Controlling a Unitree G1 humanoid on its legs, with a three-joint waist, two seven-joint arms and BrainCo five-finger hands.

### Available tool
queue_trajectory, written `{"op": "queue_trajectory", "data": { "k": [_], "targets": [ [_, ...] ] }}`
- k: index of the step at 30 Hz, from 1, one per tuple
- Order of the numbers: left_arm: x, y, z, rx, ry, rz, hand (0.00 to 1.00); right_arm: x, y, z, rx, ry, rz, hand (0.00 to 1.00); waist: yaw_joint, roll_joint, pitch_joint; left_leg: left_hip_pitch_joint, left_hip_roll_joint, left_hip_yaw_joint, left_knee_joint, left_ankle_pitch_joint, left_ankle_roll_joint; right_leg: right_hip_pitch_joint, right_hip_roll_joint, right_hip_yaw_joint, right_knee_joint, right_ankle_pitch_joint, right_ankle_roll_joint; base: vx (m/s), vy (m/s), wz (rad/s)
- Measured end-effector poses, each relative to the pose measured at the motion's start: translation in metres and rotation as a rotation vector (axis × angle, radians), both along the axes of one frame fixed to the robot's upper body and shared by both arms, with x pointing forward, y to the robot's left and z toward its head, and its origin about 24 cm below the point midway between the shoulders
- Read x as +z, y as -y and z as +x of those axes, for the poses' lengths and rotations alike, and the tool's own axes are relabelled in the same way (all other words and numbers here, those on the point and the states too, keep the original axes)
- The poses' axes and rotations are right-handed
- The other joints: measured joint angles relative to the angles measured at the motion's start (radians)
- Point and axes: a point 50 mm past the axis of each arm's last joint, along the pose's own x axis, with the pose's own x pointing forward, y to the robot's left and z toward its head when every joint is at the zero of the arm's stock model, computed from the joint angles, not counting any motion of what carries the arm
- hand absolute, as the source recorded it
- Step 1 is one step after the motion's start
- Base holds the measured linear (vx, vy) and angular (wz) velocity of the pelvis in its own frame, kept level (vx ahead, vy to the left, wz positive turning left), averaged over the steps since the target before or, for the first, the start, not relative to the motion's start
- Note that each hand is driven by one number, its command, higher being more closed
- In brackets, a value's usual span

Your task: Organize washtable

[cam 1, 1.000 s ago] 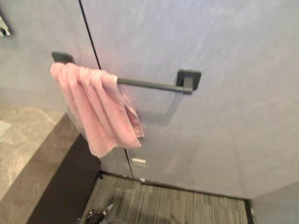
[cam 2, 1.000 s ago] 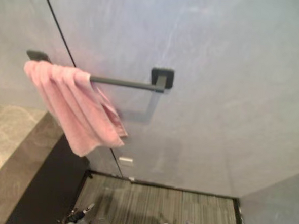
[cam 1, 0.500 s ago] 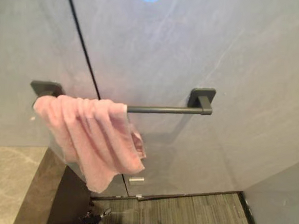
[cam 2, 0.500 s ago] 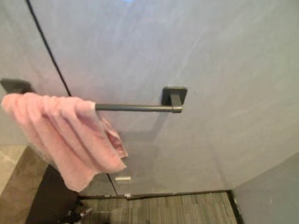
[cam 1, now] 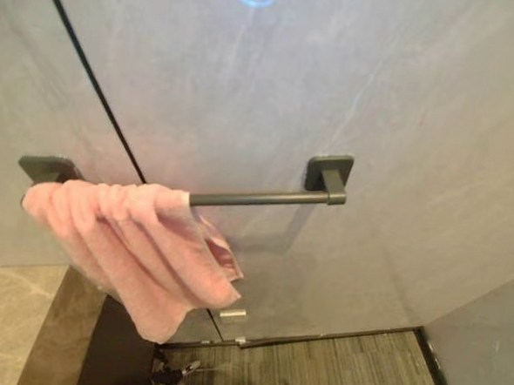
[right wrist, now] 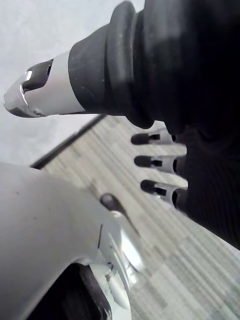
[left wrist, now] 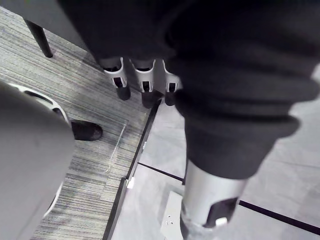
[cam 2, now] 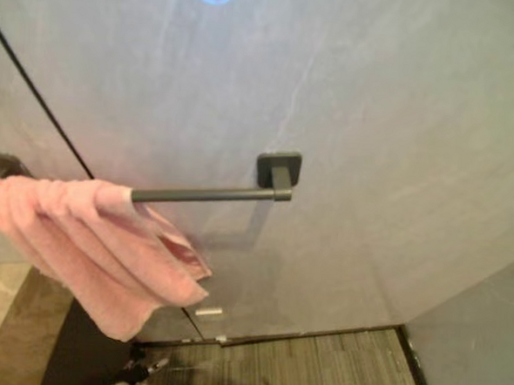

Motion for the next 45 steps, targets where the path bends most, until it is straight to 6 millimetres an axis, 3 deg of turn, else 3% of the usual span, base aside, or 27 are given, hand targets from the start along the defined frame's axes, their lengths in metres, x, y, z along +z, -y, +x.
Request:
{"op": "queue_trajectory", "data": {
  "k": [16,22,26,27,32,33,34,45],
  "targets": [
    [0.001,-0.001,0.002,0.004,0.009,0.005,0.00,0.001,0.001,0.007,0.067,0.011,-0.009,0.00,0.003,-0.004,0.008,-0.028,0.000,-0.060,0.001,0.024,-0.002,0.008,0.004,-0.055,0.005,-0.002,-0.001,-0.04,-0.025,0.10],
    [0.004,-0.008,0.005,0.092,0.044,0.008,0.00,0.001,-0.003,0.013,0.092,0.024,0.001,0.00,0.004,-0.026,0.049,-0.013,-0.001,-0.073,0.001,0.030,0.000,0.006,-0.002,-0.081,0.078,-0.050,0.003,-0.05,-0.030,0.16],
    [0.004,-0.011,0.005,0.084,0.041,0.016,0.00,0.001,-0.005,0.010,0.034,0.030,0.011,0.00,-0.012,-0.022,0.050,-0.006,-0.001,-0.069,-0.001,0.030,-0.001,0.006,-0.003,-0.081,0.089,-0.070,0.001,-0.04,-0.024,-0.01],
    [0.004,-0.012,0.004,0.072,0.036,0.018,0.00,0.001,-0.004,0.010,0.016,0.033,0.012,0.00,-0.023,-0.021,0.049,-0.011,-0.002,-0.073,-0.001,0.030,-0.001,0.007,-0.003,-0.083,0.084,-0.069,0.001,-0.02,-0.017,0.06],
    [0.004,-0.010,0.006,0.000,0.029,0.025,0.00,-0.001,-0.006,0.001,-0.001,0.013,0.019,0.00,-0.026,-0.024,0.045,-0.026,-0.003,-0.090,-0.001,0.031,-0.002,0.010,-0.001,-0.097,0.071,-0.060,0.004,0.02,-0.024,0.08],
    [0.004,-0.010,0.006,-0.002,0.029,0.025,0.00,-0.001,-0.006,0.001,-0.001,0.012,0.020,0.00,-0.025,-0.025,0.045,-0.027,-0.003,-0.091,-0.001,0.032,-0.003,0.010,0.000,-0.099,0.071,-0.059,0.003,0.02,-0.021,0.08],
    [0.004,-0.012,0.006,-0.026,0.031,0.028,0.00,-0.001,-0.010,-0.002,-0.006,0.007,0.031,0.00,-0.022,-0.040,0.035,-0.011,0.024,-0.022,-0.002,0.039,-0.015,0.010,0.022,-0.058,0.052,-0.030,-0.001,0.00,0.000,0.00],
    [0.004,-0.013,0.005,0.000,0.029,0.023,0.00,-0.001,-0.009,-0.004,-0.005,0.001,0.028,0.00,-0.013,-0.038,0.022,-0.035,0.026,-0.015,-0.002,0.039,-0.015,0.011,0.021,-0.078,0.012,-0.015,-0.001,0.00,-0.005,0.02]
  ]
}}
